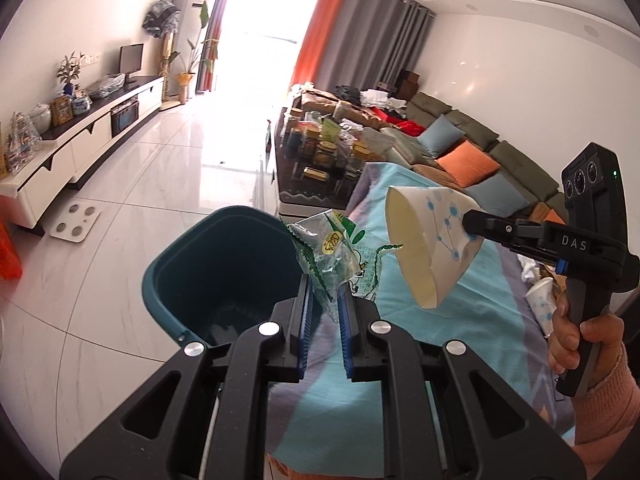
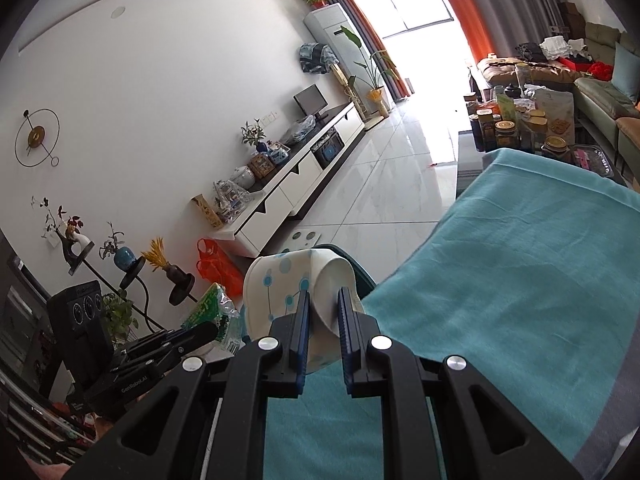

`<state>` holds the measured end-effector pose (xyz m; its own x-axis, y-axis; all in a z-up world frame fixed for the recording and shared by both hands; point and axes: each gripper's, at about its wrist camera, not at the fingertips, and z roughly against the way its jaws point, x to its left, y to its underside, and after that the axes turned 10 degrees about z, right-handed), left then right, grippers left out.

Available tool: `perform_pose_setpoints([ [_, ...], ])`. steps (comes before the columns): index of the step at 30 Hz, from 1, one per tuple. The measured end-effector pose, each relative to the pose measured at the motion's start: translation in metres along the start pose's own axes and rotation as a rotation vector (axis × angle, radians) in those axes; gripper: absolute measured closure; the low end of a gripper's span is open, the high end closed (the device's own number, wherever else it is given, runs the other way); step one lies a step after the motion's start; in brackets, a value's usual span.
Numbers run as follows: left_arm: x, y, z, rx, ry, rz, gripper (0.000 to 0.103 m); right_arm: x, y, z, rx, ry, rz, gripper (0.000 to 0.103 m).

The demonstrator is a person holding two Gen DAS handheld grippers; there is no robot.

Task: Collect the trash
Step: 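Carry the wrapper and the paper cup over the teal bin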

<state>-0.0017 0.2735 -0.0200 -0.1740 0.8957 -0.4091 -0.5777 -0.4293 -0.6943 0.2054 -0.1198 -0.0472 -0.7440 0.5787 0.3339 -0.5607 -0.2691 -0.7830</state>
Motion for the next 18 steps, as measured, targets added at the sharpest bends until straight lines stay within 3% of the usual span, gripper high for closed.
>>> perform_pose_setpoints([
  [18, 0.031, -0.009, -0.04, 0.039, -0.076, 0.067, 0.09, 0.007, -0.02, -0.071, 0.083, 0.014, -0.009, 0.09],
])
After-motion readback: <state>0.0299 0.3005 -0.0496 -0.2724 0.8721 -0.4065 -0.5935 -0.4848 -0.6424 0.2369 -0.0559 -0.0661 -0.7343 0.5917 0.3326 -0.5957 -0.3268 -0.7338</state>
